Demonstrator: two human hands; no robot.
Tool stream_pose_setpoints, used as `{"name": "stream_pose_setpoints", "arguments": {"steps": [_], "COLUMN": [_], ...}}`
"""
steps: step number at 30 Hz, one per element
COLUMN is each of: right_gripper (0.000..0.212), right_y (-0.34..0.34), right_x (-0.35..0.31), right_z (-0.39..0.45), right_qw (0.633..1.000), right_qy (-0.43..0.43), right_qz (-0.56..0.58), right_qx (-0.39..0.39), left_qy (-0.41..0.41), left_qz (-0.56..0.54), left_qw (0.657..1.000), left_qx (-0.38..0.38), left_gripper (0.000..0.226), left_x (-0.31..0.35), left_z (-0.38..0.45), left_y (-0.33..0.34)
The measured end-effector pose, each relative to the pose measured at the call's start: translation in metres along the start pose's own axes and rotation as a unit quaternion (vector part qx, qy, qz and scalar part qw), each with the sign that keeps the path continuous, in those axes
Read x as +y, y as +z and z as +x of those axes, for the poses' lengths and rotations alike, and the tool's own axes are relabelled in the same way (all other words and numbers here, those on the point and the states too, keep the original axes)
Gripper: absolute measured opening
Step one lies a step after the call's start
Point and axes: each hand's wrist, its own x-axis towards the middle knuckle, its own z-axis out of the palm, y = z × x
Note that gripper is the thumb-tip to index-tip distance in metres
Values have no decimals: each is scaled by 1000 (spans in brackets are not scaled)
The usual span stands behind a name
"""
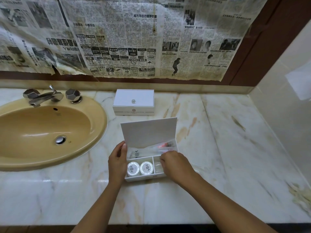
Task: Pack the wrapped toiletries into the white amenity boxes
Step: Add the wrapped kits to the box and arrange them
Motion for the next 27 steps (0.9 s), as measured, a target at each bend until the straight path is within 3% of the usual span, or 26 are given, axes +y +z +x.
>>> {"name": "stream_pose_setpoints", "arguments": {"steps": [6, 11, 15, 17, 22, 24, 27], "right_gripper": [24, 23, 36, 35, 28, 32, 35], "right_y": [2, -13, -11, -13, -25, -22, -11], "right_x": [-6, -12, -15, -19, -46, -58, -68], "right_z": [0, -11, -18, -17, 1, 12, 26], "right_qw": [997, 998, 991, 994, 994, 989, 986], "right_qy": [-29, -28, -10, -9, -96, -135, -162], "right_qz": [28, 27, 34, 32, -1, -2, -25], "right_qx": [-73, -48, -130, -107, 57, 54, -9], "left_qy": [-3, -11, -13, -11, -12, -16, -14], "left_qz": [-4, -3, -8, -6, -15, -14, -1], "left_qw": [1000, 1000, 1000, 1000, 1000, 1000, 1000], "left_qx": [-5, -9, -8, -10, -10, -6, -7], "left_gripper": [22, 22, 25, 27, 24, 22, 28], "left_x": [-2, 0, -3, -4, -1, -2, -7], "left_z": [0, 0, 0, 2, 0, 1, 3], "left_y": [-1, 0, 0, -1, 0, 0, -1]}}
